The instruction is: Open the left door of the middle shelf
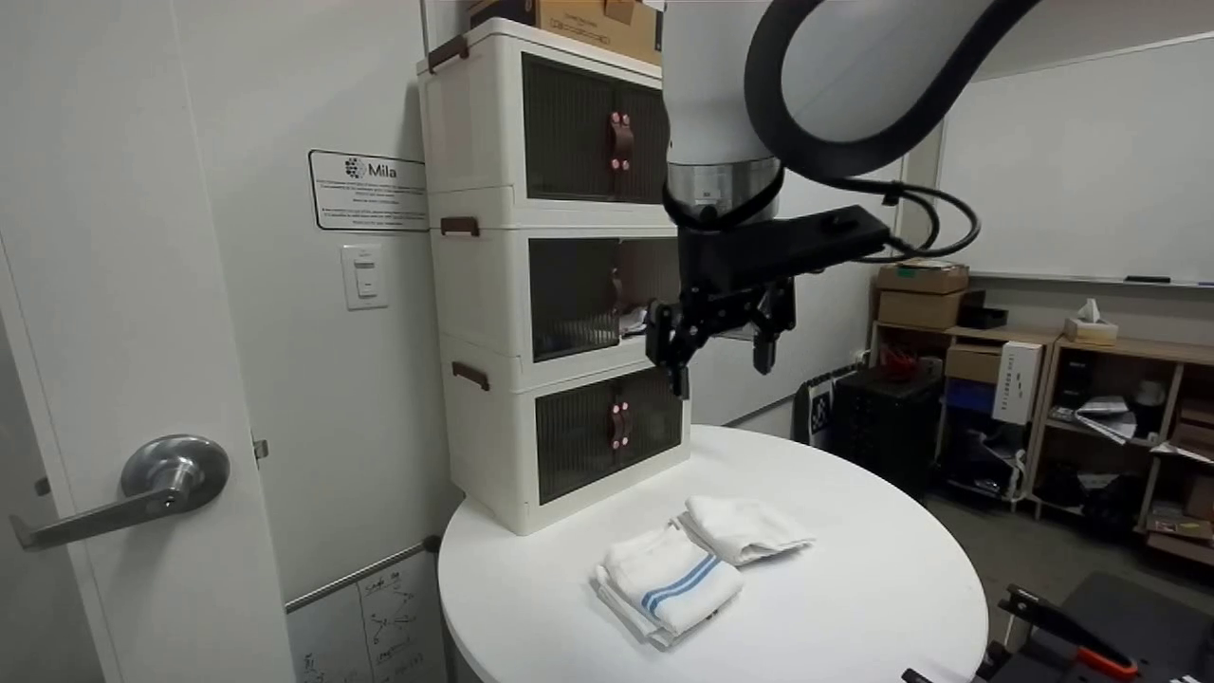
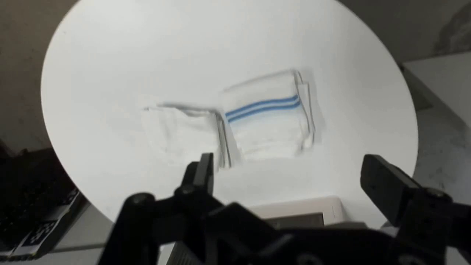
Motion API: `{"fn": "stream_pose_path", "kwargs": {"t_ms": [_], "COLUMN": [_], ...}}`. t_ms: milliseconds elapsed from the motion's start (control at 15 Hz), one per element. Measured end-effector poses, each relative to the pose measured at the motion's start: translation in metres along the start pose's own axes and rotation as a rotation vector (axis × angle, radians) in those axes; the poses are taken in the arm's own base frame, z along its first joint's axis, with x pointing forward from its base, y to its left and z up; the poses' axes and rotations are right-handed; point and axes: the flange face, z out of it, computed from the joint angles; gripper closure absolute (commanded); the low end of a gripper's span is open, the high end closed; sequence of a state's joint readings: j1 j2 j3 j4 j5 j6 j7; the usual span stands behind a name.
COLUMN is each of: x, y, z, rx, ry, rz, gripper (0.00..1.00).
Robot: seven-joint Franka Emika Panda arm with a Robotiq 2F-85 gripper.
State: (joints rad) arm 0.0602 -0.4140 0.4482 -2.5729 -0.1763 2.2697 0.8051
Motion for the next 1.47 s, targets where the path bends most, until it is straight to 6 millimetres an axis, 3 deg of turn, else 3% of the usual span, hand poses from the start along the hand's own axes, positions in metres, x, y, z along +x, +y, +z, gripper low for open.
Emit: {"fn": "stream_pose_path", "kwargs": {"t_ms": [267, 467, 733, 1333, 1467], "x": [0.050, 0.099, 0.157, 0.157, 0.155], "y": [-0.010, 0.001, 0.018, 0.017, 0.018], "z": [0.008, 0.014, 0.005, 0.009, 0.009], "rx": [0.002, -0.043, -0.119, -0.109, -0.141], "ry": [0.212, 0.367, 0.579, 0.564, 0.631], "rz": [0.115, 0.169, 0.223, 0.226, 0.244], "gripper": [0.00, 0.00, 0.00, 0.00, 0.00]}}
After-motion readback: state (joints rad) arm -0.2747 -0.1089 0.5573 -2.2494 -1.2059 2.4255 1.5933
